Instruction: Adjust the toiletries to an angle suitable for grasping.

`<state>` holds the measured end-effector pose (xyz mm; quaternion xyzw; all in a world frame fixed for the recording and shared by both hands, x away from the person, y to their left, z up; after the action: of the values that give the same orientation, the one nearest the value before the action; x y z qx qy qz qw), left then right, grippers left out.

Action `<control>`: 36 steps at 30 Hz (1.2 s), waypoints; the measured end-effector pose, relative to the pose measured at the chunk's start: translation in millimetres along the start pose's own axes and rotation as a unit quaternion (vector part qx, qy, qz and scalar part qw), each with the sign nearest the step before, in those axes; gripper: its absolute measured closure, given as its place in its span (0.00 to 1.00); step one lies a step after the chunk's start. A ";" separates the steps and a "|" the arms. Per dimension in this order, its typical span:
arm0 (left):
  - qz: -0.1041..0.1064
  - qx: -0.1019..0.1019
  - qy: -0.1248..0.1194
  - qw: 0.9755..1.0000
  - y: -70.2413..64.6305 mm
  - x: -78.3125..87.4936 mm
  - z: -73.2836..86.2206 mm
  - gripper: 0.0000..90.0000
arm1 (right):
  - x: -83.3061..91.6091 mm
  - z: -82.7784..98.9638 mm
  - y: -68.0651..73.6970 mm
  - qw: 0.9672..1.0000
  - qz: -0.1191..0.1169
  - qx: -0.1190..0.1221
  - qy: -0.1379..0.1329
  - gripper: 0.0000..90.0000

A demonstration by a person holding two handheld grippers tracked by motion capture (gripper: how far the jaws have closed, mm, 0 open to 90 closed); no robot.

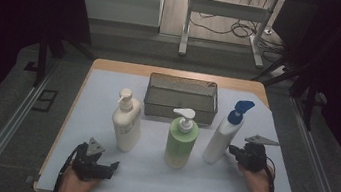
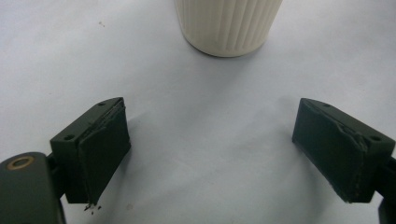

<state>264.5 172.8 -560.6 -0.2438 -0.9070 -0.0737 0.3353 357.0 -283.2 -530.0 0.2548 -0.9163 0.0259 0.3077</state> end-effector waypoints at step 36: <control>0.000 -0.001 0.000 1.000 0.0 0.0 0.0 0.12 | 29.1 17.2 48.0 0.998 -0.056 0.024 -0.005 0.99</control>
<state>264.4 172.9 -560.6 -0.2440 -0.9070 -0.0746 0.3350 304.5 -258.1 -521.9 0.3136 -0.9011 0.0292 0.2981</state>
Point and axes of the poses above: each handheld gripper's, and its own axes: x roughly backward along the jaws, z roughly out of its underside, y roughly to its left, the point moved 5 cm from there along -x, roughly forward along the jaws, and after that the axes turned 7 degrees about -y, right-handed, at the moved point
